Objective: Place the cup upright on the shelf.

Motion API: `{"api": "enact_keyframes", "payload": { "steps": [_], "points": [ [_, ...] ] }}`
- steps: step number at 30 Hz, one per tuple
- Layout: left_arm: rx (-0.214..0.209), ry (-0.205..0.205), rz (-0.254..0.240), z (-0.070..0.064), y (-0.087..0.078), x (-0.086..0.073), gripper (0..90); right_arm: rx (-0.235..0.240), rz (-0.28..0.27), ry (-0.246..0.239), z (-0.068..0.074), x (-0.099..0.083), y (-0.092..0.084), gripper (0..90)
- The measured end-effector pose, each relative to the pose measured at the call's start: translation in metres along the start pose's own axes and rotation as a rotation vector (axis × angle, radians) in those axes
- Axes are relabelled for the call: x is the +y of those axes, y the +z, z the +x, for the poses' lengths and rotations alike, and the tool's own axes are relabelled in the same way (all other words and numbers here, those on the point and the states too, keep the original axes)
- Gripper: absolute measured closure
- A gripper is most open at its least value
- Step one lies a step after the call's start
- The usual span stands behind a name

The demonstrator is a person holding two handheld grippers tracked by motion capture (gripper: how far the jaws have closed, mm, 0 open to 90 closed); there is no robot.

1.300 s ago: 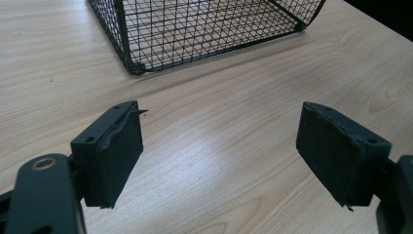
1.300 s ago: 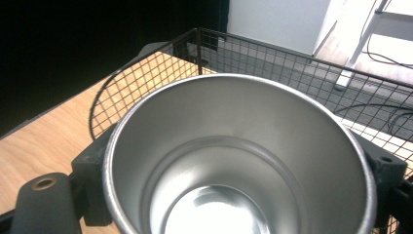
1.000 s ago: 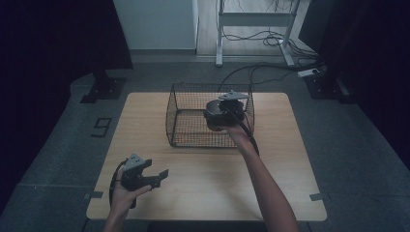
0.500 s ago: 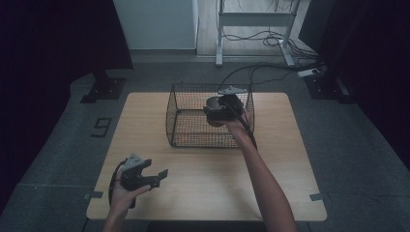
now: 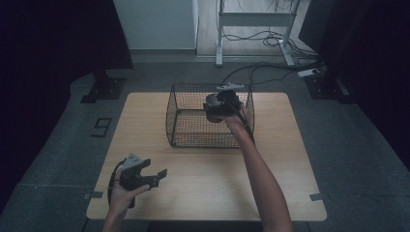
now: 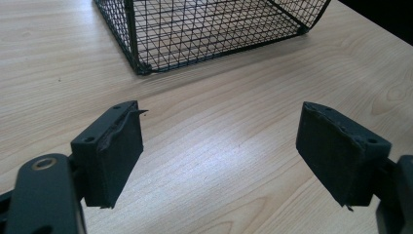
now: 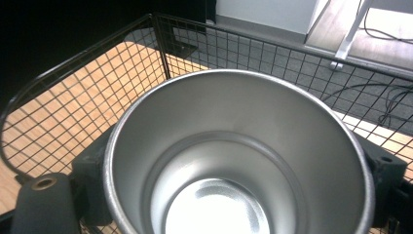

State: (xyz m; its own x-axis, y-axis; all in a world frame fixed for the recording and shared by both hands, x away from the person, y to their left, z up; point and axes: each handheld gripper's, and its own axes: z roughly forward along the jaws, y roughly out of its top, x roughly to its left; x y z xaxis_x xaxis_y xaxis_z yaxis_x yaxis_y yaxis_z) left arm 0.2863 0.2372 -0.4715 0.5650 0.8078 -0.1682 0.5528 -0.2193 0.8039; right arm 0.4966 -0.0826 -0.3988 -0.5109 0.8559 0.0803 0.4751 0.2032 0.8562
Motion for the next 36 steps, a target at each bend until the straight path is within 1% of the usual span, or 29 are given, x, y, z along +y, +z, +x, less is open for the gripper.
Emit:
{"api": "enact_keyframes", "payload": {
  "steps": [10,14,20,27,31,36],
  "points": [
    [0.002,-0.004,-0.006,0.002,-0.001,0.000,17.5,0.000,0.016,0.004,-0.006,0.001,0.016,14.2],
    [-0.004,-0.002,-0.008,0.002,-0.003,0.000,17.5,0.002,0.025,0.000,-0.007,0.000,0.021,14.2],
    [0.005,-0.006,-0.010,0.003,-0.003,0.000,17.6,-0.001,0.049,-0.004,-0.009,-0.002,0.031,14.2],
    [0.000,-0.003,-0.008,0.002,-0.002,0.000,17.5,-0.015,0.079,0.010,-0.017,-0.006,0.042,14.2],
    [-0.001,-0.002,-0.008,0.002,-0.002,0.000,17.6,-0.027,0.106,-0.004,-0.020,-0.009,0.048,14.1],
    [0.001,-0.002,-0.010,0.002,-0.003,0.000,17.6,-0.026,0.114,-0.002,-0.022,-0.010,0.050,14.1]
  ]
}}
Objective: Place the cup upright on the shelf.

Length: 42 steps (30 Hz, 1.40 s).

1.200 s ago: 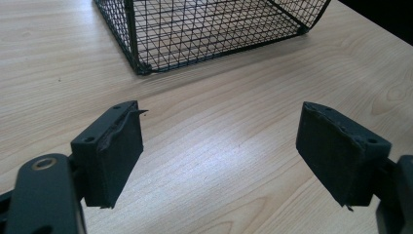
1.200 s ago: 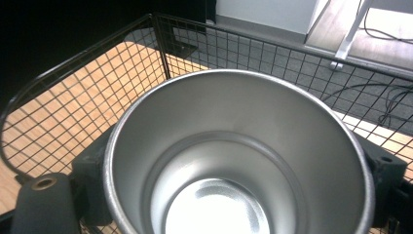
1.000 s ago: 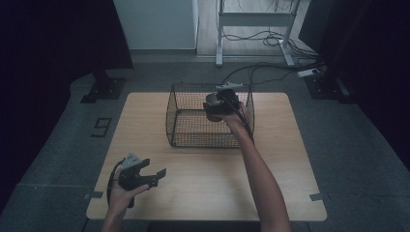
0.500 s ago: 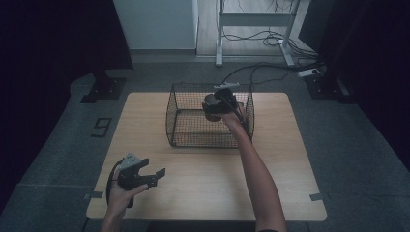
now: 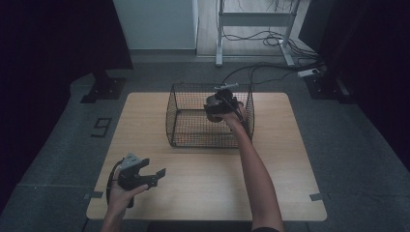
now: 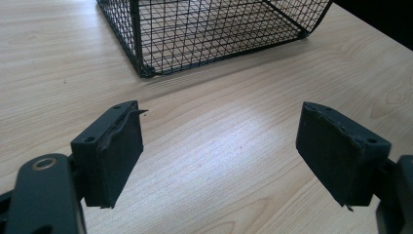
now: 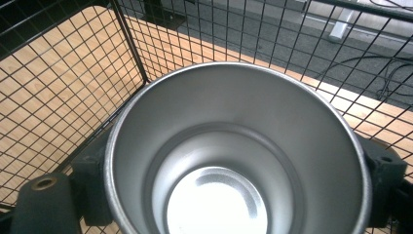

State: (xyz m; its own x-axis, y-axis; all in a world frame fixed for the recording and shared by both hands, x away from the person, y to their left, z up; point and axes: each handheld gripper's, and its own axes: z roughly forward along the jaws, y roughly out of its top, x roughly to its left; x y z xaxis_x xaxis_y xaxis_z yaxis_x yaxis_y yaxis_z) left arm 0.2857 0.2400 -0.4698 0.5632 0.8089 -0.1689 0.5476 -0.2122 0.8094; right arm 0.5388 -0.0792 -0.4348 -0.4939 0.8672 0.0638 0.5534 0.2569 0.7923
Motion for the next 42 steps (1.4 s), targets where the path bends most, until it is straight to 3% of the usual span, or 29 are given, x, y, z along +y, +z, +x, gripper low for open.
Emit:
{"api": "enact_keyframes", "payload": {
  "steps": [7,22,34,42],
  "points": [
    [-0.003,0.005,0.004,-0.002,0.001,0.000,17.6,0.009,0.038,-0.024,0.002,-0.005,0.008,14.1],
    [-0.008,-0.001,-0.008,-0.001,-0.001,0.001,17.5,-0.016,0.087,0.003,-0.010,-0.010,0.016,14.1],
    [0.001,-0.015,-0.020,0.004,-0.006,0.001,17.5,-0.039,0.142,-0.024,-0.013,-0.010,0.033,14.1],
    [0.004,-0.020,-0.025,0.006,-0.008,0.000,17.5,-0.062,0.182,-0.002,-0.018,-0.013,0.044,14.1]
  ]
}}
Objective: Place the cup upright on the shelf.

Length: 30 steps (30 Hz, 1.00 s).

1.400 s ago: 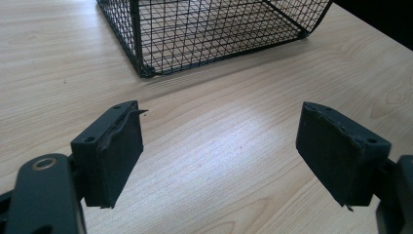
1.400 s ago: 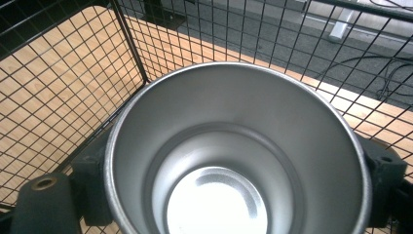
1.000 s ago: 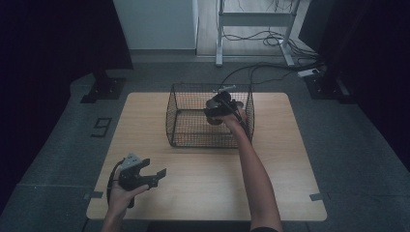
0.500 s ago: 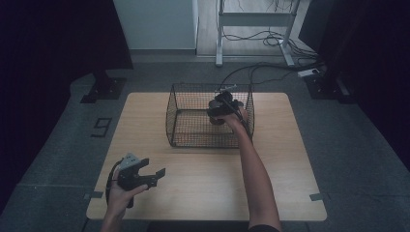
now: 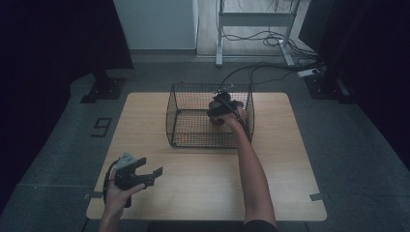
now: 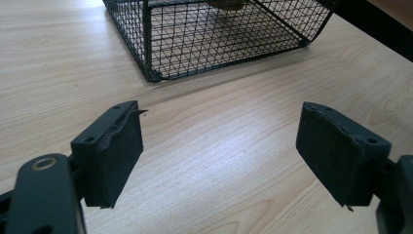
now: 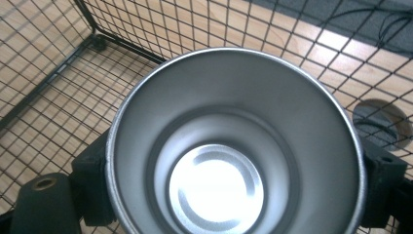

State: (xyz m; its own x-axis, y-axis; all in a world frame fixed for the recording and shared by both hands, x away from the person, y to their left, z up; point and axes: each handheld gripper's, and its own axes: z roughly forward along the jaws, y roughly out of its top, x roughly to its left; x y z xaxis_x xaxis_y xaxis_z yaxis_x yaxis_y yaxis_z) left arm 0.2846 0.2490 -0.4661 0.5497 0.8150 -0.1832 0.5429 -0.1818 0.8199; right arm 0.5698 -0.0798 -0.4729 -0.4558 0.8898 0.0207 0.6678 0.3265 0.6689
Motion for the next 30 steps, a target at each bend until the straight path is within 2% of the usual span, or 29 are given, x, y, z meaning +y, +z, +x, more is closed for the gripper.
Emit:
{"api": "enact_keyframes", "payload": {
  "steps": [8,18,21,22,25,30],
  "points": [
    [0.001,-0.002,0.002,0.000,0.001,0.000,17.5,-0.022,0.043,0.006,-0.003,-0.003,0.008,13.9],
    [0.004,-0.002,0.002,0.000,0.002,0.000,17.5,-0.037,0.079,-0.030,-0.001,-0.007,0.011,13.3],
    [0.002,0.001,0.006,-0.001,0.003,0.000,17.5,-0.054,0.102,-0.062,0.002,-0.005,0.010,10.0],
    [0.001,0.001,0.005,-0.002,0.004,0.000,17.6,-0.062,0.097,-0.072,0.002,-0.005,0.008,8.6],
    [0.001,0.001,0.006,-0.002,0.004,0.000,17.6,-0.035,0.073,-0.045,0.000,-0.002,0.003,5.4],
    [-0.001,0.004,0.006,-0.003,0.005,0.000,17.6,-0.034,0.040,-0.032,0.001,-0.001,-0.005,2.8]
  ]
}}
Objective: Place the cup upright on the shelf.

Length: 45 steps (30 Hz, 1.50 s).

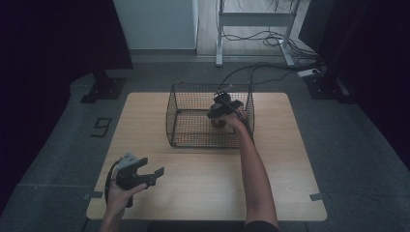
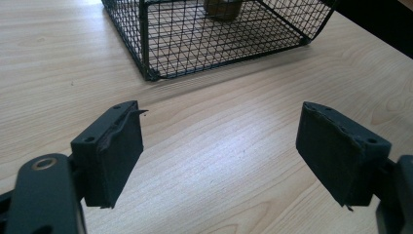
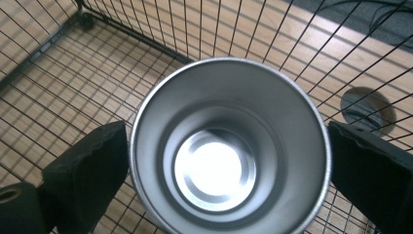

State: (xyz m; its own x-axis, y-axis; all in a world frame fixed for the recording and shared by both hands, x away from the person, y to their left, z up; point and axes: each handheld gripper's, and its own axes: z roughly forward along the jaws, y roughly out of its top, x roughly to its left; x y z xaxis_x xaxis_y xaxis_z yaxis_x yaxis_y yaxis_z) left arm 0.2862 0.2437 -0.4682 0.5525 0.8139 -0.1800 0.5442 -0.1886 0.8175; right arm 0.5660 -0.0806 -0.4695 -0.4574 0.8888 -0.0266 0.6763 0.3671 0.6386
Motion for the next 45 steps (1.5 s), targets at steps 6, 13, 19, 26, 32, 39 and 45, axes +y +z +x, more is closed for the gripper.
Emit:
{"api": "enact_keyframes", "payload": {
  "steps": [6,13,19,26,32,39,45],
  "points": [
    [-0.001,0.003,0.003,-0.002,0.001,0.000,17.6,0.006,-0.057,0.018,0.002,0.001,-0.016,1.8],
    [0.004,0.005,0.007,-0.002,0.001,0.000,17.6,0.034,-0.142,0.045,0.004,0.002,-0.041,4.5],
    [0.002,0.011,0.015,-0.004,0.004,0.000,17.5,0.113,-0.214,0.068,0.004,-0.001,-0.068,7.3],
    [0.003,0.014,0.015,-0.005,0.004,0.000,17.5,0.126,-0.250,0.057,0.008,-0.020,-0.089,13.1],
    [0.010,0.014,0.024,-0.003,0.006,-0.001,17.5,0.137,-0.298,0.035,0.010,-0.040,-0.108,14.3],
    [0.015,0.019,0.035,-0.005,0.009,-0.002,17.5,0.132,-0.350,0.025,0.011,-0.068,-0.132,15.5],
    [0.016,0.025,0.039,-0.006,0.010,-0.002,17.5,0.130,-0.398,0.035,0.005,-0.095,-0.154,16.3]
  ]
}}
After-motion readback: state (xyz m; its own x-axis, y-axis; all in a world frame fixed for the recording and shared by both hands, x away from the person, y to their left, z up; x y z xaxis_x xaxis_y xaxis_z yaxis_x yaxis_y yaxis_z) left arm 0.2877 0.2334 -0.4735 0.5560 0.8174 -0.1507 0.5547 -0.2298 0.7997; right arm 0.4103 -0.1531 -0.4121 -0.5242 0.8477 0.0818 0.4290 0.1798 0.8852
